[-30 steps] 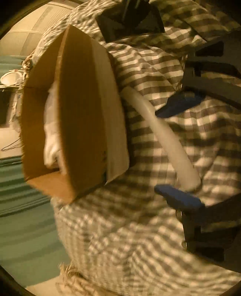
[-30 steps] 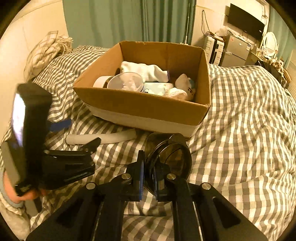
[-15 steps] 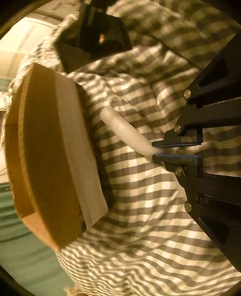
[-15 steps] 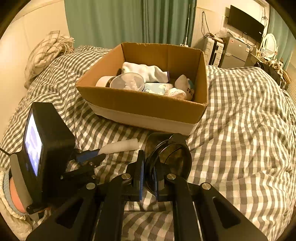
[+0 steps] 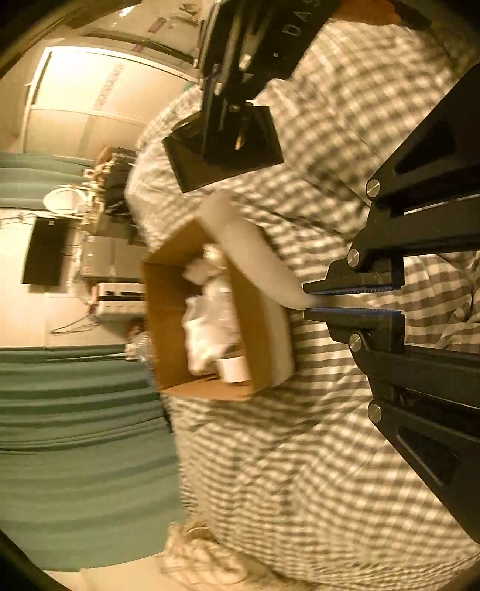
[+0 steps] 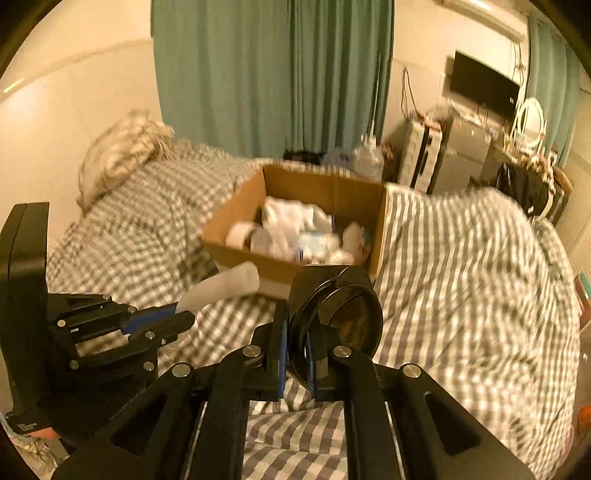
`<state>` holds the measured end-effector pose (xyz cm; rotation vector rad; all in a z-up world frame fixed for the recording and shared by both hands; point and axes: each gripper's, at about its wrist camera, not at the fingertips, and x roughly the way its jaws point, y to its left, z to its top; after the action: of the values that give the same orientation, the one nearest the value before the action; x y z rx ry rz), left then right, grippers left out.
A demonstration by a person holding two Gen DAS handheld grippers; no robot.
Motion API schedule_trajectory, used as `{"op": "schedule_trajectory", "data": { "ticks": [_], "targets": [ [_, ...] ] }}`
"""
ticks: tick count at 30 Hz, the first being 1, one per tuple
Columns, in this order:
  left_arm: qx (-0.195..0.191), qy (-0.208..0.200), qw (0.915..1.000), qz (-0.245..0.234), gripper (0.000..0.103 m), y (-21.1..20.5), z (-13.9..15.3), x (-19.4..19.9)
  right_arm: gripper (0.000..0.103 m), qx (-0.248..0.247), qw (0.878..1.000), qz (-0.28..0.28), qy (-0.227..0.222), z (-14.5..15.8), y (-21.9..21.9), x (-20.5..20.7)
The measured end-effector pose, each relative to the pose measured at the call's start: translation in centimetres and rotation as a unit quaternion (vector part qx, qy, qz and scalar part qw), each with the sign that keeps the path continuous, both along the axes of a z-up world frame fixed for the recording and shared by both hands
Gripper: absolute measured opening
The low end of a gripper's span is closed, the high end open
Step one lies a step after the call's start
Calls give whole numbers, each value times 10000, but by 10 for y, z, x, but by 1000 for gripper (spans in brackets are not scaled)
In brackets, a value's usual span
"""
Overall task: Organize objects
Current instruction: 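Grasp the white tube with the left tool while the right tool carries the black cup, drop both in box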
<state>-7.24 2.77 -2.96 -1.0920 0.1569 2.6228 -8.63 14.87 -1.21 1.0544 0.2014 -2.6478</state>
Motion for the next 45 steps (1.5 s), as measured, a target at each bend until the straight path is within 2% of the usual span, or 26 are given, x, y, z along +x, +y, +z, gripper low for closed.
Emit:
{"op": "schedule_trajectory", "data": {
  "ticks": [4,8,12,15,20,24,31,34,36,38,40,42,43,44,45],
  "targets": [
    [62,261,9996,-47,5,6,41,-5,8,59,9994,95,336,39,-4,1],
    [108,411,9991,-22,5,4,67,-30,8,72,9982,213,555,68,-6,-13],
    [124,440,9989,70,6,3,78,-60,8,73,9973,266,680,85,-10,-44],
    [18,433,9989,179,6,2,78,-91,8,66,9975,278,649,86,-10,-73],
    [-122,245,9990,351,6,1,60,-143,8,106,9986,251,448,67,-12,-129],
    [-232,25,9989,395,6,4,33,-180,8,37,9995,221,207,41,-13,-171],
    [-336,-327,9982,382,6,15,-15,-215,8,-35,9993,141,-353,-23,-7,-229],
    [-330,-420,9979,362,6,20,-28,-221,8,-123,9984,138,-525,-42,-3,-234],
    [-287,-457,9979,353,8,23,-31,-223,8,-151,9981,123,-588,-50,-1,-237],
    [-255,-447,9981,332,20,25,-31,-222,8,-208,9979,125,-596,-51,3,-235],
    [-282,-431,9981,346,24,24,-30,-221,21,-207,9982,85,-563,-45,4,-232],
    [-375,-455,9974,416,28,24,-27,-219,56,-154,9989,-32,-442,-37,7,-227],
    [-395,-456,9972,435,34,24,-25,-218,59,-151,9993,-124,-329,-31,10,-222],
    [-411,-435,9972,456,47,23,-21,-216,60,-146,9993,-179,-285,-26,12,-220],
    [-424,-393,9972,484,54,22,-18,-213,60,-127,9993,-260,-234,-19,14,-216]
  ]
}}
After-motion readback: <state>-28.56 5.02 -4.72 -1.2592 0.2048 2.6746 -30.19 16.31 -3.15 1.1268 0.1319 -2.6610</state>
